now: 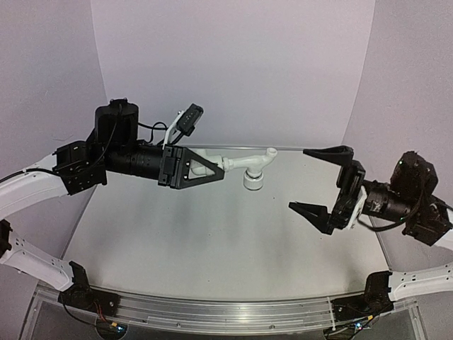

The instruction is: Install the water faucets

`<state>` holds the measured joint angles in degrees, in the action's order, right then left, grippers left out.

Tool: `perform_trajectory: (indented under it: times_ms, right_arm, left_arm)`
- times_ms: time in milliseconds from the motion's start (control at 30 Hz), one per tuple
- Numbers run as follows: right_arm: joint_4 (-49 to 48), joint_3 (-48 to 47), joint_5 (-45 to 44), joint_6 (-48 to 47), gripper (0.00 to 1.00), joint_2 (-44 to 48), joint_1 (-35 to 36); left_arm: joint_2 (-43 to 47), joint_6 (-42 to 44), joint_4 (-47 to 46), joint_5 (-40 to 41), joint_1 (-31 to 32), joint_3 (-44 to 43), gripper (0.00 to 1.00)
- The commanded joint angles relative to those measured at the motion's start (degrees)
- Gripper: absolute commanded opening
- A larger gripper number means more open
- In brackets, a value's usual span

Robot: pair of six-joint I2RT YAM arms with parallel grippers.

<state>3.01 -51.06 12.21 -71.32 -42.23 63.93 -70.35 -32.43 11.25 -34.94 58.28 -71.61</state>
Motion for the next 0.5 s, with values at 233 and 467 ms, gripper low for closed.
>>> perform_trajectory:
  times_ms: [233,467]
  right_arm:
    - [-31.97,10.95,-5.00,-31.35,0.98,-4.64,0.29]
    - [-37.21,12.42,-1.83,-39.36,0.98,-7.69,0.24]
  left_arm:
    - [-1.72,-12.73,-6.65,-11.26,-0.19,-3.61,0.00]
    - [-3.09,-14.04,-8.05,-11.54,-0.18,-3.63,0.00]
